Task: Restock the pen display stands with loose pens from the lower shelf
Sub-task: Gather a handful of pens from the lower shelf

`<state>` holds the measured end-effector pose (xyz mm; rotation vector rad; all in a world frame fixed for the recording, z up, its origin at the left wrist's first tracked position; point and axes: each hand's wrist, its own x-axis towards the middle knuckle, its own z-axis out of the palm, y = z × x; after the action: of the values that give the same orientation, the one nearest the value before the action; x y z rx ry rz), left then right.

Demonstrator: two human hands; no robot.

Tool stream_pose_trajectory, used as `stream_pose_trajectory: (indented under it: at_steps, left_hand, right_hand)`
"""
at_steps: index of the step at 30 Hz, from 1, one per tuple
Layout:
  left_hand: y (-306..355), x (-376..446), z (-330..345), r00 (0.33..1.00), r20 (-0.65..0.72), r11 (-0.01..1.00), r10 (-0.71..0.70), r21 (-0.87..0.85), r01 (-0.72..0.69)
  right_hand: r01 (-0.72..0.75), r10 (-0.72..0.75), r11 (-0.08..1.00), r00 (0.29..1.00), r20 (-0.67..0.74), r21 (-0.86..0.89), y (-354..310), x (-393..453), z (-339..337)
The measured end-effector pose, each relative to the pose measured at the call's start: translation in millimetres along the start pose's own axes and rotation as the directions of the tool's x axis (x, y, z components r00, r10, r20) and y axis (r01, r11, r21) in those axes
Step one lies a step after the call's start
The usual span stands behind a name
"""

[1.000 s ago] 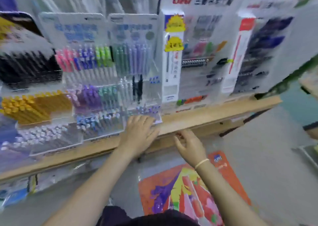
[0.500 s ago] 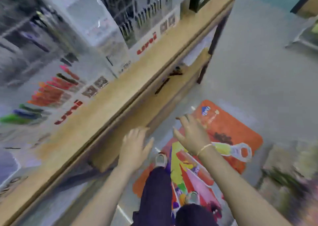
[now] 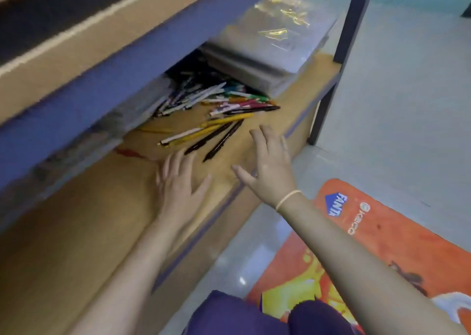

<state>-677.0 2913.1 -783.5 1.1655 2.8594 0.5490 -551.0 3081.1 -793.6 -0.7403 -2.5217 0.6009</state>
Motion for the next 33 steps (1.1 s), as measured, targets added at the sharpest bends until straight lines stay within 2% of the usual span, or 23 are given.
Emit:
stream_pose_trajectory:
  at_steps: [4, 8, 10, 13, 17, 20, 23, 28, 33]
  left_hand:
    - [-1.1, 33.6, 13.9, 1.0, -0.03, 0.999, 0.001, 0.054, 0.001]
    - [0.2, 78.1, 23.3, 0.985, 0.092, 0.989, -0.145, 0.05, 0.141]
    - [-0.9, 100.8, 26.0, 0.974, 0.149, 0.985, -0.172, 0.046, 0.167]
    - [-2.6, 123.6, 32.1, 0.987, 0.123, 0.994, -0.104, 0.041, 0.099]
    - [-2.2, 137.1, 36.6, 1.0, -0.004, 0.986, 0.022, -0.164, -0.023]
    - [-1.3, 150.8, 37.6, 0.988, -0.071, 0.985, 0.134, -0.096, -0.14]
    - [0.8, 167.3, 39.9, 0.977, -0.04, 0.977, 0.208, 0.061, -0.206]
    - [8.2, 196.2, 44.9, 0.949, 0.068, 0.948, 0.308, 0.068, -0.312]
    - [23.4, 212.9, 46.9, 0.953, 0.103, 0.952, 0.286, 0.083, -0.295]
  right_hand:
    - [0.015, -0.015, 1.0, 0.999, -0.029, 0.0, 25.1, 37.5, 10.3]
    - [-0.033, 0.033, 0.999, 0.999, -0.012, -0.01, 43.2, 69.9, 3.6]
    - [-0.081, 0.081, 0.997, 0.996, -0.023, -0.013, 50.8, 81.4, 4.3]
    - [-0.139, 0.139, 0.99, 0.989, -0.045, -0.001, 58.3, 101.0, 7.8]
    - [-0.12, 0.119, 0.993, 0.988, -0.097, -0.004, 59.2, 116.8, 13.8]
    - [-0.07, 0.071, 0.997, 0.988, -0.138, 0.01, 61.0, 116.4, 18.5]
    - [-0.047, 0.057, 0.996, 0.988, -0.143, 0.077, 65.4, 116.3, 17.1]
    - [0.002, 0.017, 0.979, 0.996, -0.089, 0.206, 75.7, 116.1, 9.7]
    - [0.032, -0.015, 0.978, 0.996, -0.087, 0.205, 79.2, 117.8, 7.5]
